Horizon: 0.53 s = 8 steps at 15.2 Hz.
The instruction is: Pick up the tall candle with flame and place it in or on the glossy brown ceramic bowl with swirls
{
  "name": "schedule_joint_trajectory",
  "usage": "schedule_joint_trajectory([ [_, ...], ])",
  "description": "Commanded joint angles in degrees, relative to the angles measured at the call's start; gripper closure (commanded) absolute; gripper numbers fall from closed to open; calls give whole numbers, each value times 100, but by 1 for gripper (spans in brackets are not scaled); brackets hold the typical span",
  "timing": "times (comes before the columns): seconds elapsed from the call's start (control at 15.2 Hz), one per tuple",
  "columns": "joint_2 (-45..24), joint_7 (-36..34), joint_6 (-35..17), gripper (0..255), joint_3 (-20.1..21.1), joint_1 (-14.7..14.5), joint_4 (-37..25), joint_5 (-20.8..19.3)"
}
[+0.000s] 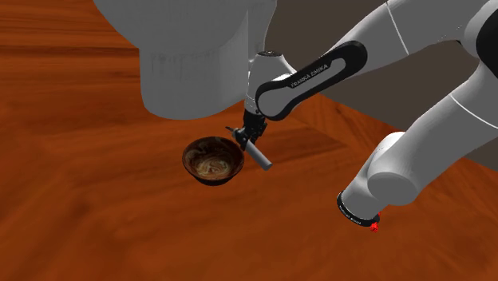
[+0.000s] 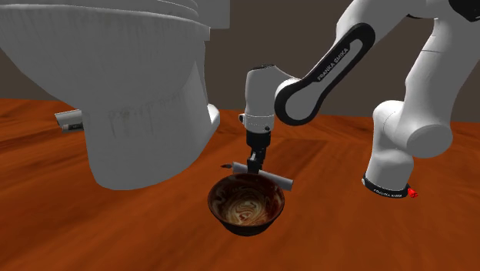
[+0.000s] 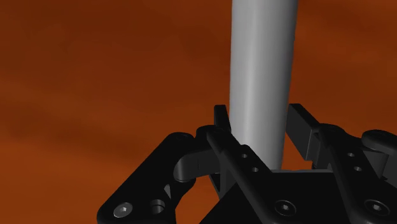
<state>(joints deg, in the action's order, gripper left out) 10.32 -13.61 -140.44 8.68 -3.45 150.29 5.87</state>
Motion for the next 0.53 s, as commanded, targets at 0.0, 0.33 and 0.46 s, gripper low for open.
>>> schedule_joint_trajectory([
  [0.0,151,10,199,255,-12,1,-47,7],
  [0.33,458,10,656,255,-33,-2,-199,14],
  [0.46,569,8,837,255,-42,-2,-268,15],
])
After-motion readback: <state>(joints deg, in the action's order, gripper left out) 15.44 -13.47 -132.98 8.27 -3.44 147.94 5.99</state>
